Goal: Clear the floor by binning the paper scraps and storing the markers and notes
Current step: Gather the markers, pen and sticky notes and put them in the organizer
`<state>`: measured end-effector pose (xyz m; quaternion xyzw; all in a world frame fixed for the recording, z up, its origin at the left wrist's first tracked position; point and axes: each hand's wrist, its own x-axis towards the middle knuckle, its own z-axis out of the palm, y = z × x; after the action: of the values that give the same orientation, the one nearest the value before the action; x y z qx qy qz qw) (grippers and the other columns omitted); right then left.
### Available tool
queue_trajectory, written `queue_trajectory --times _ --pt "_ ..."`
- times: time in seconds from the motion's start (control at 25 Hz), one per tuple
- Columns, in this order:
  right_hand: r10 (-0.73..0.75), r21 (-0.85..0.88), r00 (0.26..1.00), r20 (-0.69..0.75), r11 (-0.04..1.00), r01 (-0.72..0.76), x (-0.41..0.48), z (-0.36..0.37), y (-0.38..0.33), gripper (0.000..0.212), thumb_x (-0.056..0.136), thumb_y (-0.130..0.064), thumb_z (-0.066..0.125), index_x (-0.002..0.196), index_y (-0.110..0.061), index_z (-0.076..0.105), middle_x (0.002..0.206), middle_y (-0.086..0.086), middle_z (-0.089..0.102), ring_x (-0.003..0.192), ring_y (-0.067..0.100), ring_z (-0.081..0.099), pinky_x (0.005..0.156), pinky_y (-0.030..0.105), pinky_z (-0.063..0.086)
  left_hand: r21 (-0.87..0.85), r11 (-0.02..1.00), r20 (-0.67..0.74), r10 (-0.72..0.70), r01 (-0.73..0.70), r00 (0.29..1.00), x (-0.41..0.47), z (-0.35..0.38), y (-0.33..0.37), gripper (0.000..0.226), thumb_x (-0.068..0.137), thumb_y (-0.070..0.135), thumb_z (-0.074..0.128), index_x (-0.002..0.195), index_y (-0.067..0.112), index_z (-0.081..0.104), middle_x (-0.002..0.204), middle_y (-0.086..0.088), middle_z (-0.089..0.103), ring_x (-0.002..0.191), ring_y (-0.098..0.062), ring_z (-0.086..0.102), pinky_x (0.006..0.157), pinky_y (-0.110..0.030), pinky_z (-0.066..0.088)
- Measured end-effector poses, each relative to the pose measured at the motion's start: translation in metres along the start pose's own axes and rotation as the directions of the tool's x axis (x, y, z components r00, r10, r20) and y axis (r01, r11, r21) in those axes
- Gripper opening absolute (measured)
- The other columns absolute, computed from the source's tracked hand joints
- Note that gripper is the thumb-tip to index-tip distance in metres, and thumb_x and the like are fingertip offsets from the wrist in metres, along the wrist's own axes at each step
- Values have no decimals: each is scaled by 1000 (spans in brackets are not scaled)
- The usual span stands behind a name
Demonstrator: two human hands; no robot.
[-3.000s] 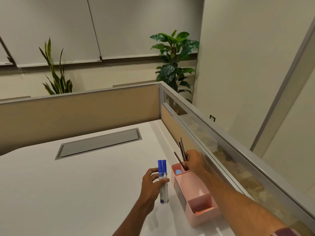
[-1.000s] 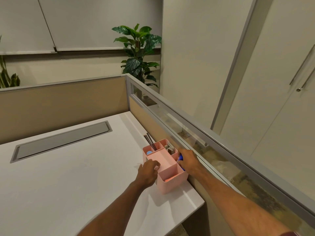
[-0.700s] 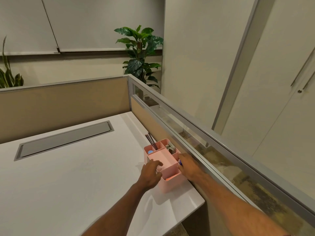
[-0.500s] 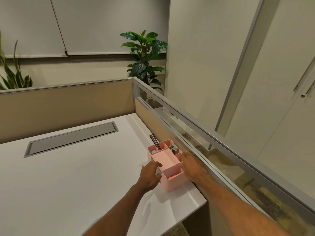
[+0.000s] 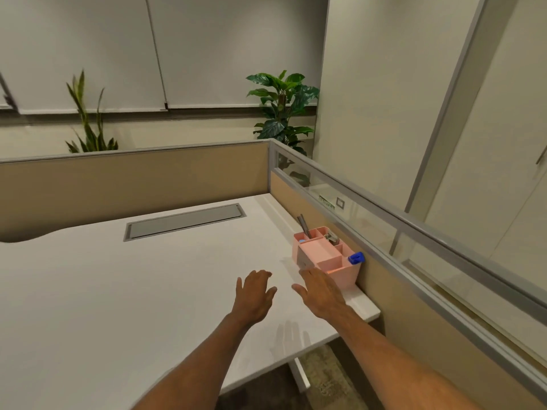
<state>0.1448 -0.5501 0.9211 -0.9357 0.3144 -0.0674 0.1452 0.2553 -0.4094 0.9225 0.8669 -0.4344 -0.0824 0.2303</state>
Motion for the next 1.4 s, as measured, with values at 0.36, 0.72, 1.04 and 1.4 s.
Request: queue_trajectory --times 0.36,0.72,1.04,1.4 --pt "-122 -21 990 67 992 124 -138 39 -121 60 98 -52 24 149 -22 21 161 4 13 150 22 9 122 42 4 99 991 -15 -91 92 996 -167 -38 -44 50 102 38 27 148 21 21 161 -2 16 149 -22 9 121 -51 2" --pt "-274 -78 943 190 953 293 -216 86 -175 69 96 -57 22 151 -20 9 162 6 7 150 24 4 121 45 3 156 938 -50 -306 311 951 -282 -29 -89 62 98 50 28 151 24 11 163 -1 1 150 -26 -4 118 -56 -4" --pt "-359 -42 884 300 921 388 -280 171 -192 68 95 -55 30 151 -21 11 161 6 13 149 26 10 122 47 13 20 840 23 -542 542 840 -379 33 -143 62 96 44 41 150 22 18 162 -3 11 149 -24 7 120 -55 5" --pt "-309 -52 846 434 929 366 -338 332 -181 70 93 -50 41 150 -17 19 159 10 20 146 30 16 117 52 22 31 735 108 -676 677 729 -481 150 -252 63 94 44 45 147 15 27 159 -6 20 147 -27 17 118 -55 11"
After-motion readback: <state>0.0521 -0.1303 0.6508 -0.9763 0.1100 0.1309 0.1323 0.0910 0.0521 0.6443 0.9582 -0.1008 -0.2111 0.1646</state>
